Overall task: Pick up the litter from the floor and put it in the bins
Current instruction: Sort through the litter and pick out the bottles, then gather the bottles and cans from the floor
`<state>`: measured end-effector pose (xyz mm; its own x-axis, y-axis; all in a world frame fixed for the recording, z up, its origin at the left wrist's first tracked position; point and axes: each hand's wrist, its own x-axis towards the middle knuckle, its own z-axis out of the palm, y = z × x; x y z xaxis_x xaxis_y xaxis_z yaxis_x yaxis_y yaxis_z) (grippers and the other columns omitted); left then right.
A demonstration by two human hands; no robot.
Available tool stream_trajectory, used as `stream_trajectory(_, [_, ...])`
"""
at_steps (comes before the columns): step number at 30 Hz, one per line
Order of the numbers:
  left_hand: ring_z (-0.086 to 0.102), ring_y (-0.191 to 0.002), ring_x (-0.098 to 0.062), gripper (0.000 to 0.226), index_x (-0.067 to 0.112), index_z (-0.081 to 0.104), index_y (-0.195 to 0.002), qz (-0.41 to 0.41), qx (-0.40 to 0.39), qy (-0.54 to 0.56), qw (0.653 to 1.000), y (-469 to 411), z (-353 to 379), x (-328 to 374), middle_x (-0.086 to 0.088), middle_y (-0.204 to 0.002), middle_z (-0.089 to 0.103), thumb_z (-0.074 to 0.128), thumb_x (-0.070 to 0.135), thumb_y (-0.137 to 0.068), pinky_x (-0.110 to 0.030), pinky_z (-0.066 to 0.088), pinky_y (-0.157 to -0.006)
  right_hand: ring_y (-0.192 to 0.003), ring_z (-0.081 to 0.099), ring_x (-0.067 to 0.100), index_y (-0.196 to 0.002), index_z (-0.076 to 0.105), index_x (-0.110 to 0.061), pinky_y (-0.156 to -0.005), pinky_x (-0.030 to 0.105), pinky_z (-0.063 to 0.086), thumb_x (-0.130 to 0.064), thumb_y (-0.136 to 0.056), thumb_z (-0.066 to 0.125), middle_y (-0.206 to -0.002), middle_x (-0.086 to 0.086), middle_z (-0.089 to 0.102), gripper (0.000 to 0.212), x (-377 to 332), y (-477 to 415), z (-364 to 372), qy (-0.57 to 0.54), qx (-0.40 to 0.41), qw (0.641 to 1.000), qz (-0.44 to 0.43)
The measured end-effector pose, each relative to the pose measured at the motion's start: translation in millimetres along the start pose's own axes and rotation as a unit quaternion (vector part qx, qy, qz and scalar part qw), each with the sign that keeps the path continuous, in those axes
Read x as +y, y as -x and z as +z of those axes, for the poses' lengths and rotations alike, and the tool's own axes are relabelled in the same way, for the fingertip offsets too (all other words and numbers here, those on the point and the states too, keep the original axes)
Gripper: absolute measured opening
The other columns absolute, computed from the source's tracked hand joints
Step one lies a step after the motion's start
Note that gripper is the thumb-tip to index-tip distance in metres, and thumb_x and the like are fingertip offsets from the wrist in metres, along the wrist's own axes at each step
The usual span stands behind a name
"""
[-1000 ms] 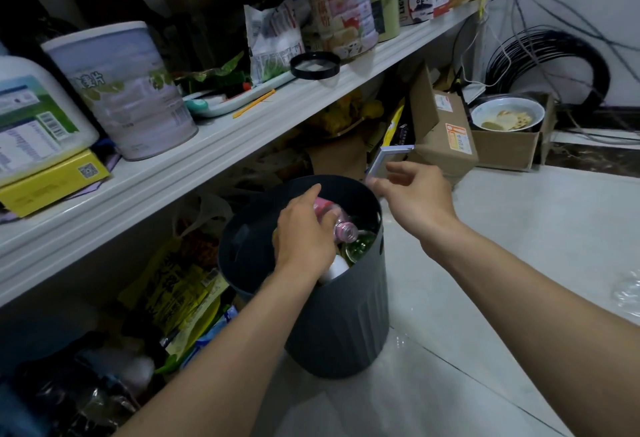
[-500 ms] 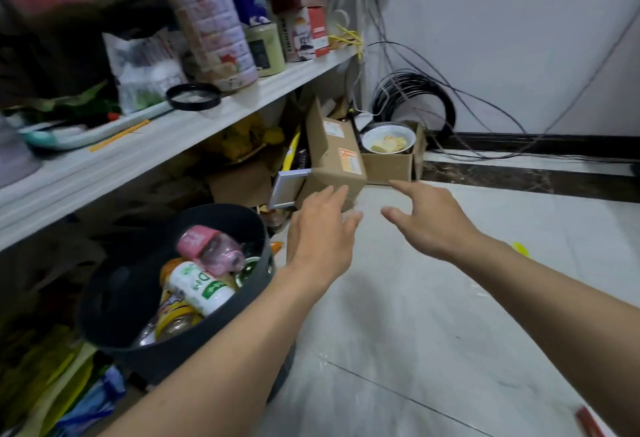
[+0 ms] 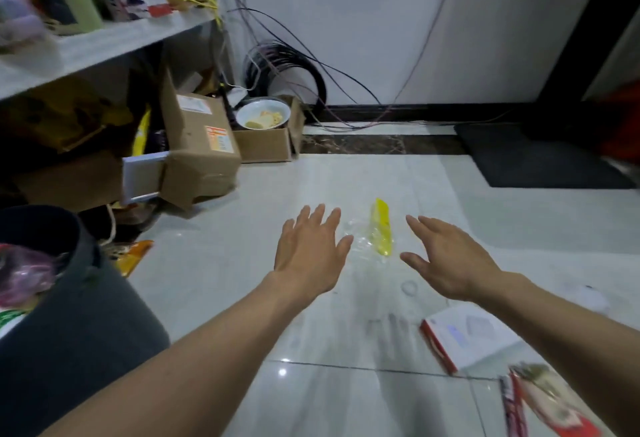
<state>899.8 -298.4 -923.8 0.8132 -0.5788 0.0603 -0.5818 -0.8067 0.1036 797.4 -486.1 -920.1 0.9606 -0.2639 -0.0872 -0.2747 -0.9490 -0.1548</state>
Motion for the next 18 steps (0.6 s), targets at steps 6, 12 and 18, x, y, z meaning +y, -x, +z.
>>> stream_trajectory(6, [0.019, -0.145, -0.025, 0.057, 0.023, 0.02, -0.152, 0.106, -0.042, -0.002, 0.993, -0.7, 45.9, 69.8, -0.003, -0.157, 0.024, 0.027, 0.049, -0.101, -0.041, 0.026, -0.113, -0.143, 0.023, 0.024, -0.154, 0.008, -0.019, -0.114, 0.037, 0.022, -0.05, -0.098, 0.041, -0.158, 0.006, 0.023, 0.072, 69.8, 60.2, 28.8, -0.008, -0.059, 0.992, 0.113])
stream_trajectory(12, [0.012, -0.148, -0.026, 0.059, 0.024, 0.014, -0.154, 0.168, -0.112, 0.039, 0.979, 20.4, 86.4, 143.7, -0.006, -0.16, 0.016, 0.027, 0.048, -0.101, -0.041, 0.019, -0.117, -0.142, 0.028, 0.025, -0.154, 0.013, -0.019, -0.111, 0.034, 0.028, -0.047, -0.095, 0.049, -0.157, 0.005, 0.026, 0.075, 123.2, 128.2, 40.9, -0.049, -0.044, 0.977, 0.201])
stream_trajectory(18, [0.012, -0.147, -0.026, 0.059, 0.022, 0.015, -0.154, 0.253, -0.154, 0.063, 0.953, 65.4, 119.4, 209.7, -0.005, -0.16, 0.018, 0.028, 0.046, -0.101, -0.041, 0.02, -0.117, -0.14, 0.03, 0.026, -0.154, 0.014, -0.017, -0.109, 0.036, 0.033, -0.048, -0.095, 0.049, -0.154, 0.005, 0.033, 0.075, 146.6, 203.1, 66.5, -0.077, -0.064, 0.948, 0.302])
